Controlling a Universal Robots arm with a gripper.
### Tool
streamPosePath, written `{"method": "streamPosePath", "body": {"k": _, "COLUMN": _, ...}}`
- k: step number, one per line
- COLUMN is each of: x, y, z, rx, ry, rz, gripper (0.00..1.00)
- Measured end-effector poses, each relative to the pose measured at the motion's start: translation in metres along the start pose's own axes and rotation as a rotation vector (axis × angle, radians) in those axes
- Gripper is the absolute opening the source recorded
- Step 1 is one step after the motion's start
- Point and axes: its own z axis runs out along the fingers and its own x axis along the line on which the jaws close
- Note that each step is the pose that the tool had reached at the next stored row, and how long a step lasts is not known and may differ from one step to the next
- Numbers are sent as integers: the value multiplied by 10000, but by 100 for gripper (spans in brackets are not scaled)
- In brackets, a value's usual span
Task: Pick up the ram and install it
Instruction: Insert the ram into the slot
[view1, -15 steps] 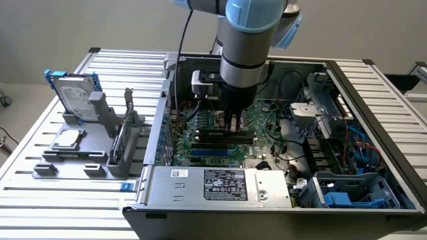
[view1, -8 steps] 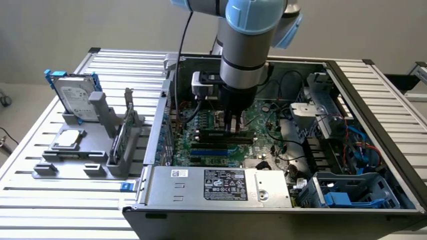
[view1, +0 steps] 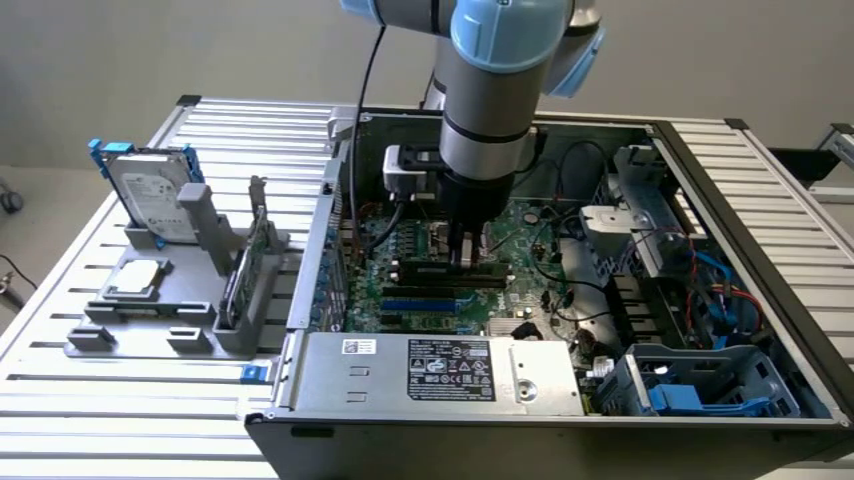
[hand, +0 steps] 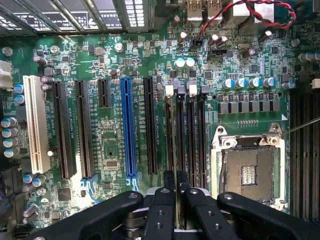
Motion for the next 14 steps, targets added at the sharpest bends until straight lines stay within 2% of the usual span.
{"method": "streamPosePath", "body": {"k": 14, "x": 2, "y": -4, "z": 39, "rx": -1, "ry": -1, "rz": 1, "gripper": 14}}
